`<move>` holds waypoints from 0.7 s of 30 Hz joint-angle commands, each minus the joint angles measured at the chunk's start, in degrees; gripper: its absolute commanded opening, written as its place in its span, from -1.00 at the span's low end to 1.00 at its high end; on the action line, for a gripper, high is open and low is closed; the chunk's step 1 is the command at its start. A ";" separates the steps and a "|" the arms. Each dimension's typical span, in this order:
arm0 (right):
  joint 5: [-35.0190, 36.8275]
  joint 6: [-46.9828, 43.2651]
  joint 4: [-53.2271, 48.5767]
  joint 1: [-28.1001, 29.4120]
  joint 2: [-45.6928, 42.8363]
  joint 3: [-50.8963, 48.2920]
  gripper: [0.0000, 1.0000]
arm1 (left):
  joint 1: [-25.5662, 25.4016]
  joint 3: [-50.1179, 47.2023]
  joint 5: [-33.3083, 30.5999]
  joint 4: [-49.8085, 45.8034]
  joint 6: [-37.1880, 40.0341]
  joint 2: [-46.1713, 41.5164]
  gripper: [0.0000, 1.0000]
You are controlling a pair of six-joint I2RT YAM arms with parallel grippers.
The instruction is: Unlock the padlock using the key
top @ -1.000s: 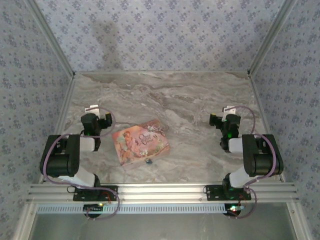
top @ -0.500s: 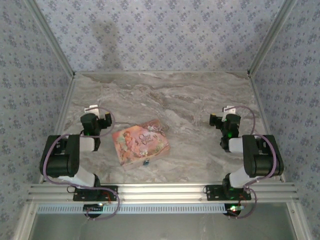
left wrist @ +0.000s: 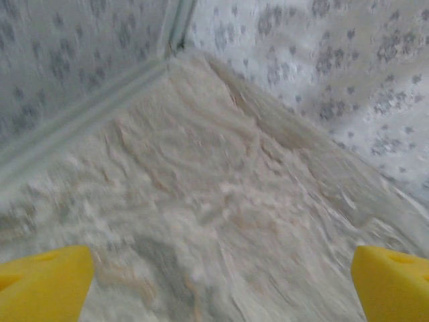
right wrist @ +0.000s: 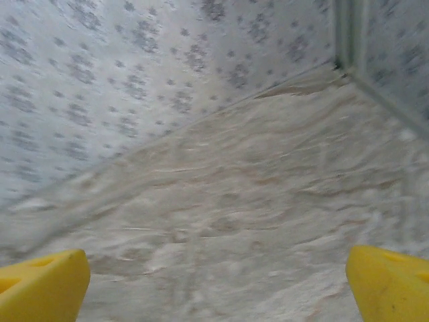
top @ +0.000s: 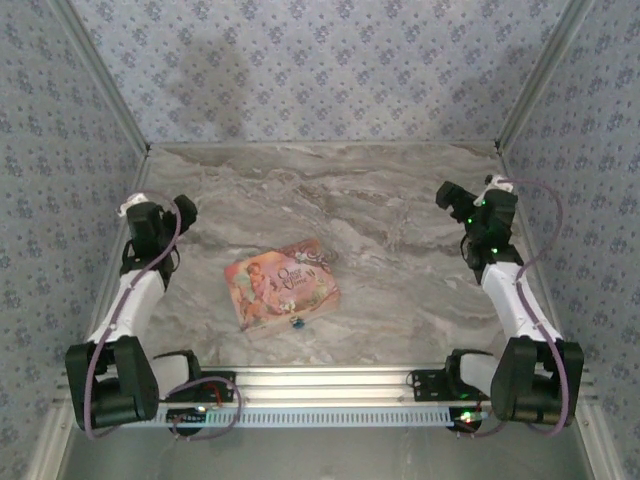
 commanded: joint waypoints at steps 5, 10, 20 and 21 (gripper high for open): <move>-17.34 7.59 -18.27 3.78 3.39 6.23 0.50 | -9.68 1.67 11.04 -23.47 -9.39 -6.17 0.76; -23.81 5.97 -22.88 11.37 6.67 8.69 0.35 | -16.64 -3.93 11.84 -28.36 -16.17 -13.44 0.71; -25.11 3.57 -24.46 30.69 15.43 10.75 0.38 | -31.06 -14.19 7.62 -28.47 -29.76 -25.33 0.68; -25.58 3.64 -23.68 31.76 16.62 10.81 0.37 | -31.97 -14.57 7.41 -27.79 -30.51 -25.29 0.66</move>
